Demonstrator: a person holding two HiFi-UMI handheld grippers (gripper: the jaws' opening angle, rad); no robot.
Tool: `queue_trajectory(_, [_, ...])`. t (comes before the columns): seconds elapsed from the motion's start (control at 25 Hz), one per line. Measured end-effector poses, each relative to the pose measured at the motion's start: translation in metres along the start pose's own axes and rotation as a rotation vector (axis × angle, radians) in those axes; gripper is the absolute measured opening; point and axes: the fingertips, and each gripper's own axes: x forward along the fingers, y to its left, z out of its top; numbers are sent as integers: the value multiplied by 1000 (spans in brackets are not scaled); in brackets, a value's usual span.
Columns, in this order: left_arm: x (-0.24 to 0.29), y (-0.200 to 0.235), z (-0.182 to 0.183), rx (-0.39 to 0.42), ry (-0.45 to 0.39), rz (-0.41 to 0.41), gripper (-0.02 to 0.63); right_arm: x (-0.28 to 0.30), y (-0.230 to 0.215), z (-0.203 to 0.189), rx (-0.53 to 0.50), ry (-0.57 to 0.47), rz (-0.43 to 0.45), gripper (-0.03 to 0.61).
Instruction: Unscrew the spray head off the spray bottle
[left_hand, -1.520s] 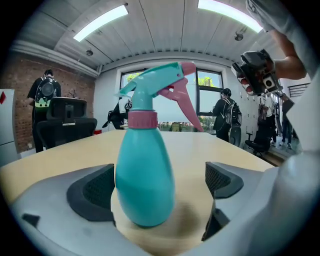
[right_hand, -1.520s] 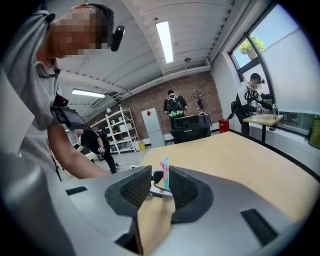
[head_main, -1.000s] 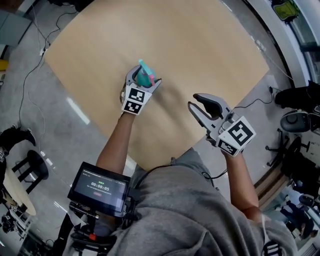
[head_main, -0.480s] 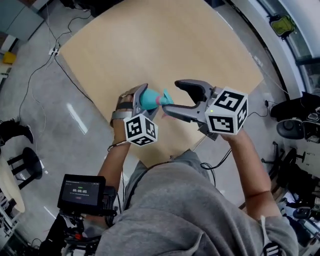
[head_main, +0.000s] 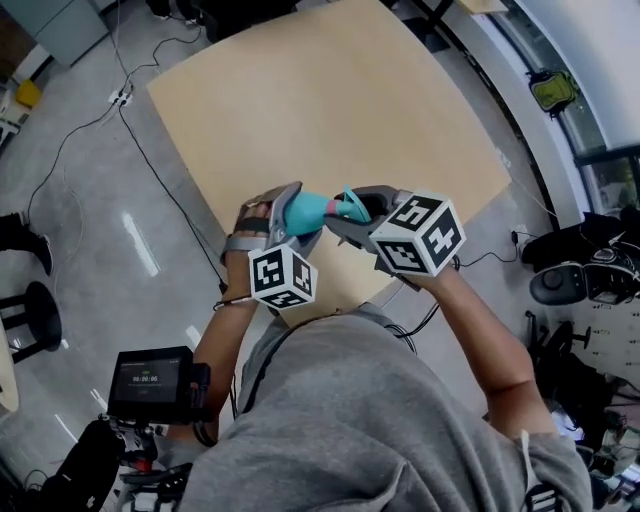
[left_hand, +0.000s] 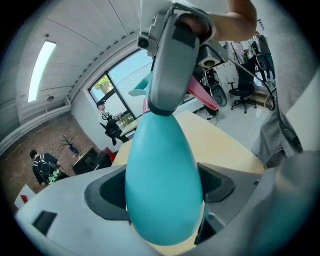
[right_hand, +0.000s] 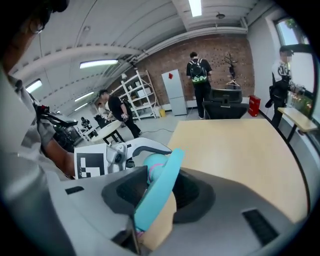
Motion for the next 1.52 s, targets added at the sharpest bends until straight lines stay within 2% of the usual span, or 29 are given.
queue_trajectory(0.08, [-10, -6, 2, -14, -48, -48, 400, -2, 10, 1, -45, -5, 22, 147])
queue_trajectory(0.12, [-14, -11, 4, -37, -75, -93, 400, -4, 17, 3, -99, 1, 36, 144])
queue_trajectory(0.2, [-22, -24, 13, -93, -144, -217, 399, -11, 32, 5, -263, 38, 75, 137])
queue_trajectory(0.24, [-27, -33, 20, -114, -189, -297, 399, -16, 40, 4, -382, 67, 111, 137])
queue_trajectory(0.28, [-33, -42, 27, -122, -244, -387, 399, -22, 51, 0, -543, 98, 167, 137])
queue_trajectory(0.36, [-51, -62, 39, -96, -349, -559, 399, -34, 73, -16, -984, 155, 314, 137])
queue_trajectory(0.4, [-57, -68, 42, -74, -376, -612, 399, -38, 81, -24, -1205, 187, 372, 137])
queue_trajectory(0.44, [-58, -72, 42, -56, -381, -635, 399, -39, 84, -31, -1388, 227, 404, 137])
queue_trajectory(0.48, [-55, -73, 40, -43, -373, -632, 399, -37, 82, -36, -1523, 273, 411, 137])
queue_trajectory(0.52, [-46, -70, 37, -36, -361, -609, 399, -32, 75, -37, -1613, 312, 396, 137])
queue_trajectory(0.56, [-36, -66, 34, -37, -351, -576, 399, -25, 63, -33, -1662, 326, 362, 137])
queue_trajectory(0.6, [-26, -63, 32, -46, -343, -541, 399, -18, 52, -26, -1663, 307, 320, 143])
queue_trajectory(0.64, [-19, -63, 32, -64, -337, -512, 399, -16, 47, -20, -1604, 256, 284, 212])
queue_trajectory(0.68, [-17, -68, 33, -89, -332, -490, 399, -20, 49, -16, -1496, 186, 259, 313])
queue_trajectory(0.8, [-22, -84, 33, -186, -311, -444, 399, -45, 56, 1, -1093, -55, 187, 416])
queue_trajectory(0.88, [-12, -64, 21, -235, -290, -357, 399, -63, 41, 34, -918, -226, 111, 425])
queue_trajectory(0.96, [2, -34, 11, -273, -274, -254, 399, -84, 21, 73, -739, -459, 30, 425])
queue_trajectory(1.08, [11, -4, 3, -321, -254, -128, 399, -108, -13, 95, -342, -704, -116, 425])
queue_trajectory(1.16, [13, 18, 4, -343, -248, -47, 399, -117, -21, 98, -82, -841, -130, 425])
queue_trajectory(1.2, [13, 31, 6, -356, -249, -4, 399, -117, -18, 98, 21, -888, -117, 425])
queue_trajectory(1.28, [11, 56, 9, -381, -252, 88, 399, -106, -11, 95, 153, -910, -94, 426])
queue_trajectory(1.4, [5, 86, 10, -393, -238, 207, 399, -84, -2, 96, 268, -883, -67, 426])
queue_trajectory(1.52, [1, 98, 17, -348, -214, 276, 399, -75, 0, 110, 336, -888, -41, 426])
